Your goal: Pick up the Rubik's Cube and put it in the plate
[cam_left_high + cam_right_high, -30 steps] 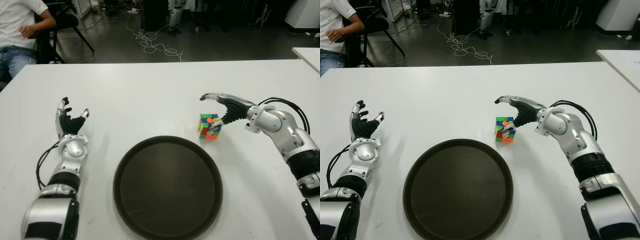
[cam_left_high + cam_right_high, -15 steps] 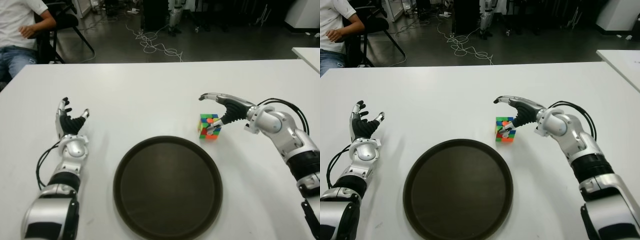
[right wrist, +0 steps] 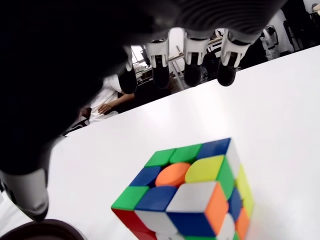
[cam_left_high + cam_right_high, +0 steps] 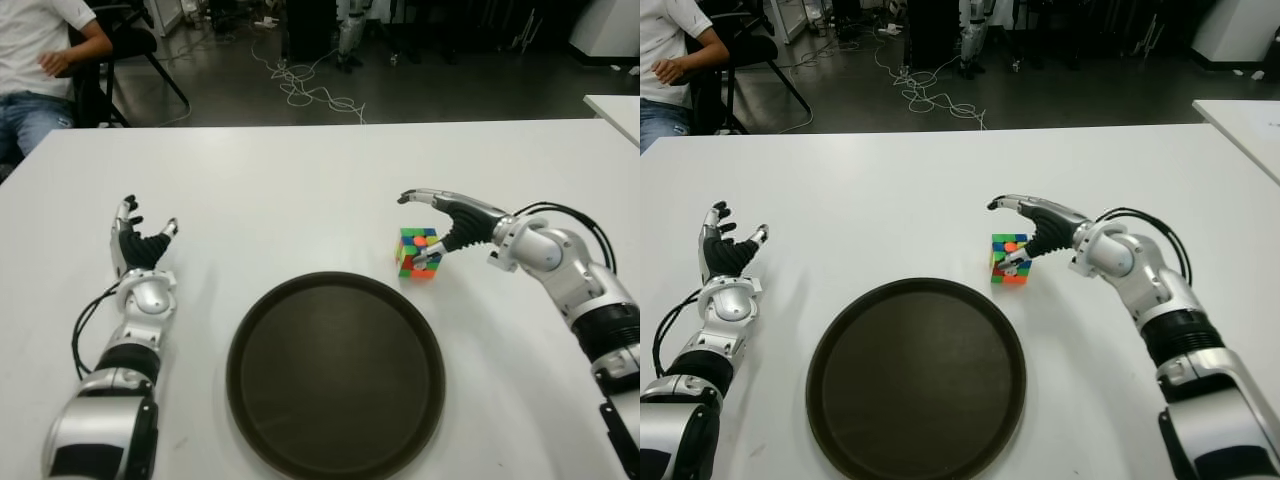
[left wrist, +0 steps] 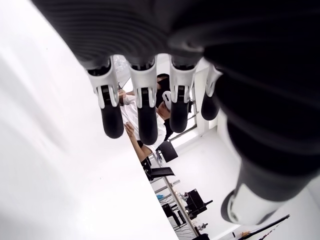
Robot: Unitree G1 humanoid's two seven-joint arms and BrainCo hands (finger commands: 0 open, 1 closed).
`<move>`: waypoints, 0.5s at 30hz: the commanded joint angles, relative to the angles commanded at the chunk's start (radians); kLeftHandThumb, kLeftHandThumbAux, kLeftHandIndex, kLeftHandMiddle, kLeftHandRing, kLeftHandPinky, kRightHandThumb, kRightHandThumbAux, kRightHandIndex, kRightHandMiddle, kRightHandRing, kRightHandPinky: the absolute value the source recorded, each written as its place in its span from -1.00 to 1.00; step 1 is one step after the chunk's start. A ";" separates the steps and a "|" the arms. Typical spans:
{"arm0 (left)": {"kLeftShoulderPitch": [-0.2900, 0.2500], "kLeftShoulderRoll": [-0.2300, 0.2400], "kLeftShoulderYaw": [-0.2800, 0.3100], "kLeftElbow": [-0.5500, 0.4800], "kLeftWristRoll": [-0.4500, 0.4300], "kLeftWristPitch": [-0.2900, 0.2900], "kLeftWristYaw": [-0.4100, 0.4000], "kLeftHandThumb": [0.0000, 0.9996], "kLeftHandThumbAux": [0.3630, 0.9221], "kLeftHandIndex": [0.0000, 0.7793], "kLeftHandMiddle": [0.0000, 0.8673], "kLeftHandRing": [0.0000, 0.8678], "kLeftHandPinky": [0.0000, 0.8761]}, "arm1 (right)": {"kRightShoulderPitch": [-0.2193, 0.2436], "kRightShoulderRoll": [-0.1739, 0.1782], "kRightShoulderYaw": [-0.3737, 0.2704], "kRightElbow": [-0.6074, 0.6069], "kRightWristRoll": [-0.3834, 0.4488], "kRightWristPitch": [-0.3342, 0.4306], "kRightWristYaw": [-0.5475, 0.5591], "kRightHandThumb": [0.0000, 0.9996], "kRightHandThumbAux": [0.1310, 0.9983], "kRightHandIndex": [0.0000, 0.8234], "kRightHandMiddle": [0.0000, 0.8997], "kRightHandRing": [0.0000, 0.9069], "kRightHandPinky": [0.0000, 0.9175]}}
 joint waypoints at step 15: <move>-0.002 0.001 0.000 0.006 0.001 0.005 0.004 -0.17 0.38 -0.76 -0.66 -0.65 -0.58 | -0.005 0.017 -0.010 0.017 0.020 -0.006 0.001 -1.00 0.15 -0.89 -0.91 -0.92 -1.00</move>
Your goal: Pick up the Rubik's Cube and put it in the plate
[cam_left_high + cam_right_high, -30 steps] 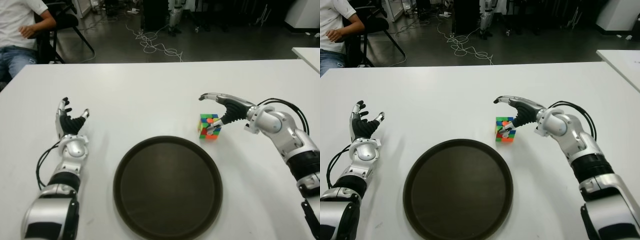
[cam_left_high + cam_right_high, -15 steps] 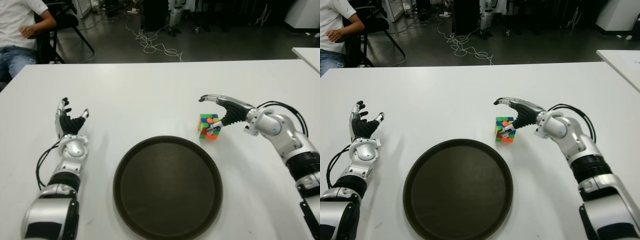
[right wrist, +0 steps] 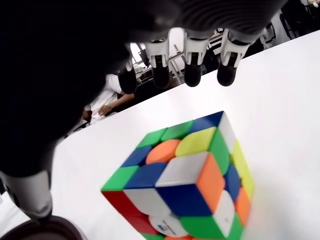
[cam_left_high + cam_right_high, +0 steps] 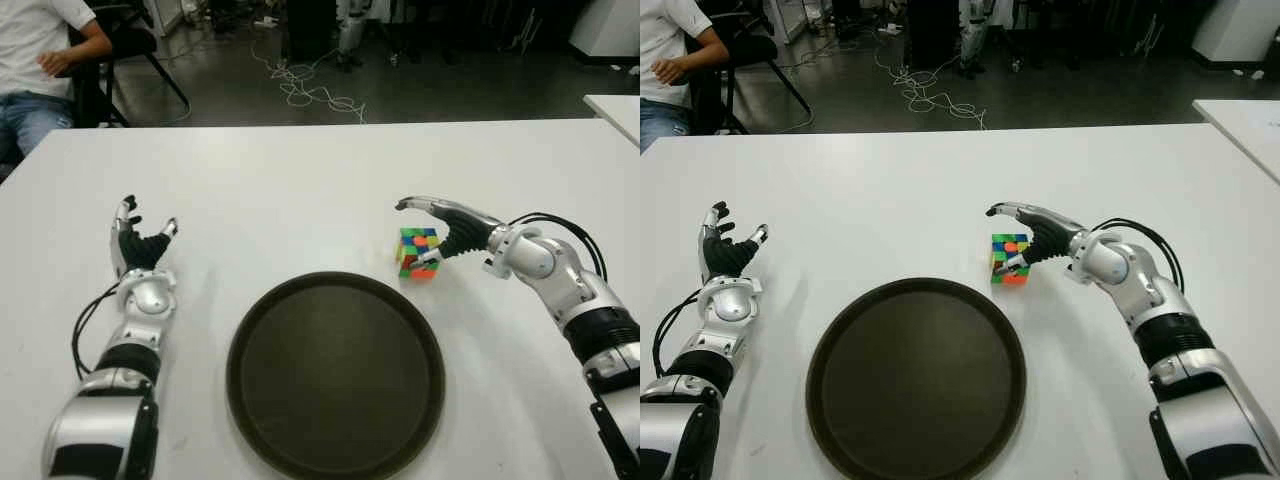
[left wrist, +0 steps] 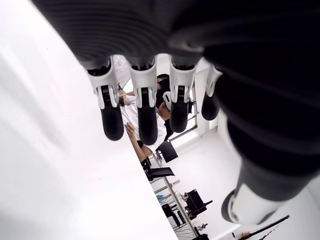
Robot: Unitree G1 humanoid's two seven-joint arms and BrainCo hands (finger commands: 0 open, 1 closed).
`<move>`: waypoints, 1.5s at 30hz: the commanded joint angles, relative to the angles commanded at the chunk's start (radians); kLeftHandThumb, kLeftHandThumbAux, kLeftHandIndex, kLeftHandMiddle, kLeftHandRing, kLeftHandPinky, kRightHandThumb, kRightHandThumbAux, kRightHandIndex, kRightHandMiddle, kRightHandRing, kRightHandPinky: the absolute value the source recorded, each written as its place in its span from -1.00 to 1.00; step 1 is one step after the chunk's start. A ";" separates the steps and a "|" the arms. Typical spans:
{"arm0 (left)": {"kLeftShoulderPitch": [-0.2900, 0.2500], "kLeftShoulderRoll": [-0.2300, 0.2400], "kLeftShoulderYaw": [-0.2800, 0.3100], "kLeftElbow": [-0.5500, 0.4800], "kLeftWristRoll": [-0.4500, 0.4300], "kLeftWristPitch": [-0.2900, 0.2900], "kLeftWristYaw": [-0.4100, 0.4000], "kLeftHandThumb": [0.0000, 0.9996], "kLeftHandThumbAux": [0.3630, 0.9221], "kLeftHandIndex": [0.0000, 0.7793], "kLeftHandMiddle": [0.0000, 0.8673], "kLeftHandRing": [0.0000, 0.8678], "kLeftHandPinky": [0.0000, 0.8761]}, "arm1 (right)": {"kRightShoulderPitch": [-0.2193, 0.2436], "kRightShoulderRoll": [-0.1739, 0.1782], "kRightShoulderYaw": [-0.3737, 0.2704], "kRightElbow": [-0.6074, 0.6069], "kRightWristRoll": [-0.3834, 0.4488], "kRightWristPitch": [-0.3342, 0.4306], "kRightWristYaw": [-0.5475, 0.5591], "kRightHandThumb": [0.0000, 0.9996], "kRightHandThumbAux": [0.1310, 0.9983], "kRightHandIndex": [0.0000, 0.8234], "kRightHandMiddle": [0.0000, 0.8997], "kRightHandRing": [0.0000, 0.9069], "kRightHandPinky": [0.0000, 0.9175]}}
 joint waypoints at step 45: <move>0.005 0.005 -0.013 -0.010 0.015 0.010 0.001 -0.19 0.42 -0.76 -0.62 -0.59 -0.49 | -0.014 0.013 0.038 0.011 -0.050 0.102 0.017 -1.00 0.28 -0.91 -0.90 -0.91 -1.00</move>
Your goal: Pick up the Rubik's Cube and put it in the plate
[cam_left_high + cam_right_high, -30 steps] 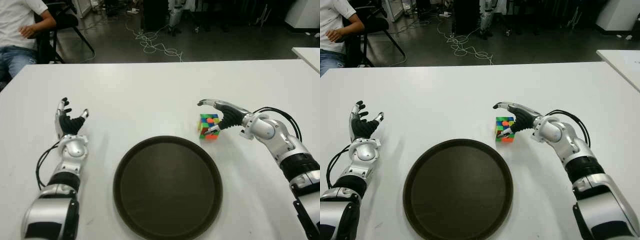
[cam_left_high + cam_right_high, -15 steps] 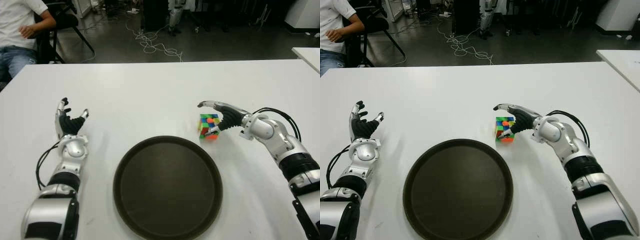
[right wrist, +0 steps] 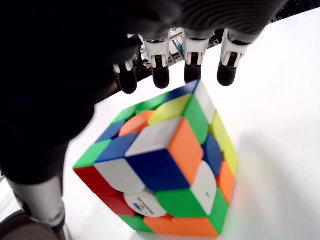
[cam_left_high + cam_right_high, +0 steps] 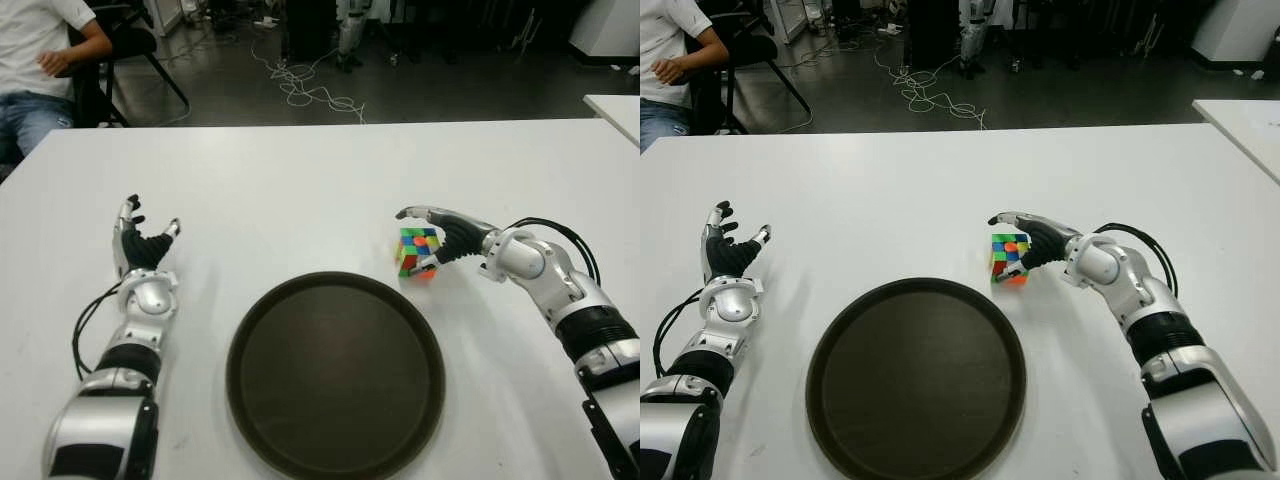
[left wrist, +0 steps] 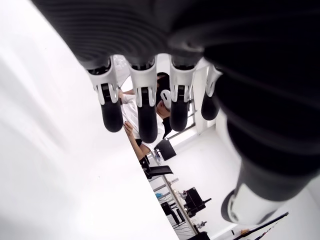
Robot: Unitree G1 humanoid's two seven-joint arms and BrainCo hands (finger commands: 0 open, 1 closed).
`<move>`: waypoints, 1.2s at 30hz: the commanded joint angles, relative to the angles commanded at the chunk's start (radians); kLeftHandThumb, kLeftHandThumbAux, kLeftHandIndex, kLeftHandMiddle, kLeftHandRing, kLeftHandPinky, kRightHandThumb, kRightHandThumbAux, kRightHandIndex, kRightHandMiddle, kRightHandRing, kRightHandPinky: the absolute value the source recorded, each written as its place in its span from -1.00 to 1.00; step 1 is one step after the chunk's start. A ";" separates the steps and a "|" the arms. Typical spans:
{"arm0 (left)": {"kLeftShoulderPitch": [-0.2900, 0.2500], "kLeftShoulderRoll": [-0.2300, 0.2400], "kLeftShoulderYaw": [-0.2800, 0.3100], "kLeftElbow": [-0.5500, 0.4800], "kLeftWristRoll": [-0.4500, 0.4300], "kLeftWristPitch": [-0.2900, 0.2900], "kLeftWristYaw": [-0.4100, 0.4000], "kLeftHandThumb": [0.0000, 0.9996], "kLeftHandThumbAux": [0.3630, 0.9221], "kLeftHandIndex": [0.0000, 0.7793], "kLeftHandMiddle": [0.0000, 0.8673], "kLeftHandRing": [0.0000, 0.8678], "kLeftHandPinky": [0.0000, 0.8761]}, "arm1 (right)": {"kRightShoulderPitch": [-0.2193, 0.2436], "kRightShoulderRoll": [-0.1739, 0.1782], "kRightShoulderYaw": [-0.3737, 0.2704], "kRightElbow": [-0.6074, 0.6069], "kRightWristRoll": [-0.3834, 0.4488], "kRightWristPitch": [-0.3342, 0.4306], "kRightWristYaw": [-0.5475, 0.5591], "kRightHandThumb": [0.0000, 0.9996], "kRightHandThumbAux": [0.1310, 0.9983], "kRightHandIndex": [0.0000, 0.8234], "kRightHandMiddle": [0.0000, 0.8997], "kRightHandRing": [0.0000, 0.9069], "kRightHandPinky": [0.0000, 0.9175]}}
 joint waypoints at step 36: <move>0.001 -0.006 0.025 0.003 -0.022 -0.016 -0.015 -0.20 0.36 -0.76 -0.67 -0.67 -0.64 | 0.008 0.001 0.049 -0.017 -0.042 0.073 0.027 -1.00 0.27 -0.87 -0.84 -0.88 -0.99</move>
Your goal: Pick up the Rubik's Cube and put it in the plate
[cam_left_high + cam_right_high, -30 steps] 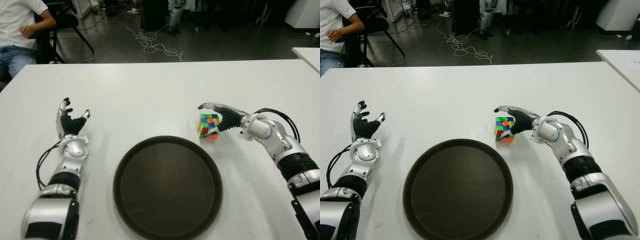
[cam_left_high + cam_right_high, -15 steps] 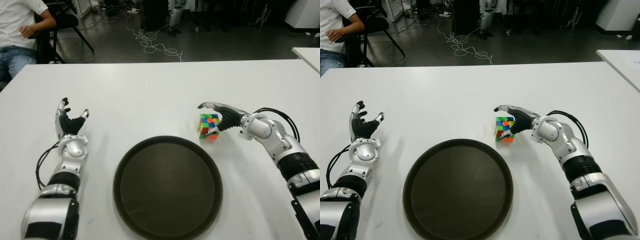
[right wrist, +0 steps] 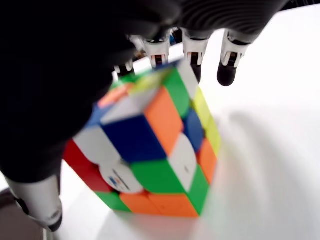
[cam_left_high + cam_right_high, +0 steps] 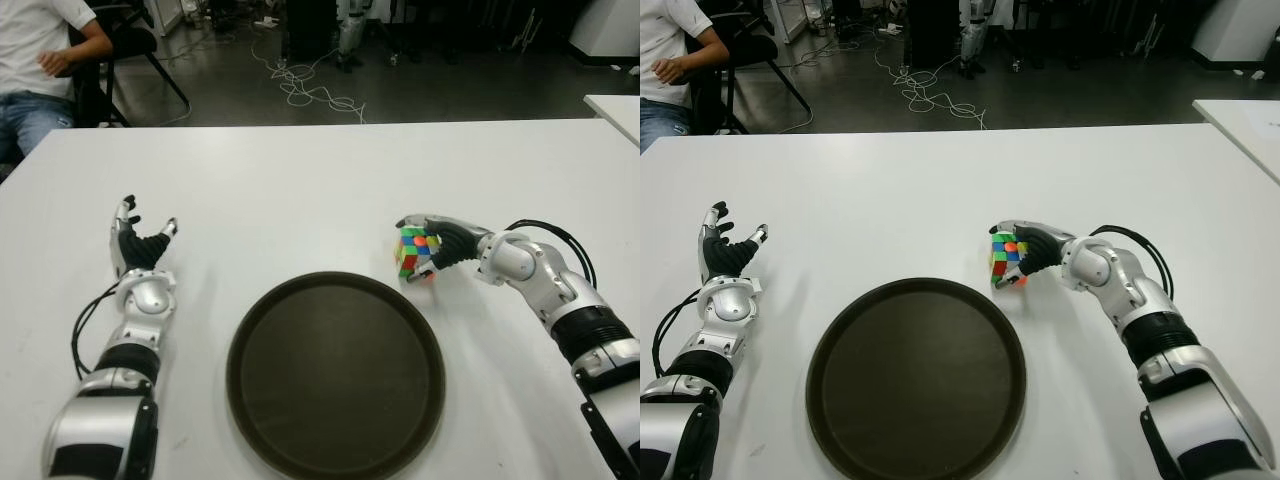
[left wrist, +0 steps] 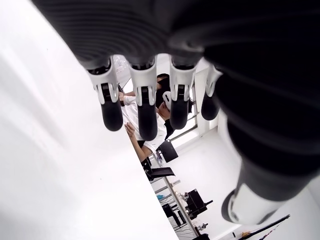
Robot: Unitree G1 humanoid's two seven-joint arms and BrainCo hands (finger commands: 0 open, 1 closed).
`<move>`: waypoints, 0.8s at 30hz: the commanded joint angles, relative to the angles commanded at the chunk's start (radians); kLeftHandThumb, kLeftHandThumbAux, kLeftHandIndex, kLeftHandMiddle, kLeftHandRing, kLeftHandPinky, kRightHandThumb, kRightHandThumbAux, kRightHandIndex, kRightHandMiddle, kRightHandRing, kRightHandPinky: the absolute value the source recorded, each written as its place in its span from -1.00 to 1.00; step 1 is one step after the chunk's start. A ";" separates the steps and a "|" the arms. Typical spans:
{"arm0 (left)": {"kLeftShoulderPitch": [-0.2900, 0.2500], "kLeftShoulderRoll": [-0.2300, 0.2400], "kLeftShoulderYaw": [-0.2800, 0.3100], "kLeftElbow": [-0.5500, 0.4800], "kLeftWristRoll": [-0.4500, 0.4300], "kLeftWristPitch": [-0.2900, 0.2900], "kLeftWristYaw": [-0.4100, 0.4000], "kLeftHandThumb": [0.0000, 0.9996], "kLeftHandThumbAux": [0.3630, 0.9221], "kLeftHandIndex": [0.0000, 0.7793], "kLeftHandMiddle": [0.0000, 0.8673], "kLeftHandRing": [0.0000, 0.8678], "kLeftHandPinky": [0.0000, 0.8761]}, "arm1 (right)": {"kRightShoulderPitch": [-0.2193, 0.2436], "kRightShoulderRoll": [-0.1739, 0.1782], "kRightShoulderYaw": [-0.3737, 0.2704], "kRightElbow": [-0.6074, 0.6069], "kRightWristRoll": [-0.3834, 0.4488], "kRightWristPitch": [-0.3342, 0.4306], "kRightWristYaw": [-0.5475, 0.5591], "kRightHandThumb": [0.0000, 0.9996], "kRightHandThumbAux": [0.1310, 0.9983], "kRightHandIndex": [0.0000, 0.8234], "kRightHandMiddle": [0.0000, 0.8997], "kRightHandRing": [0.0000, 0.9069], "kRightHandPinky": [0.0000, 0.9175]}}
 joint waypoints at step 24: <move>-0.001 -0.001 -0.003 -0.006 0.007 0.010 0.008 -0.18 0.38 -0.76 -0.64 -0.61 -0.53 | 0.005 0.006 0.010 0.012 0.001 -0.002 0.003 -1.00 0.48 -0.94 -0.89 -0.93 -1.00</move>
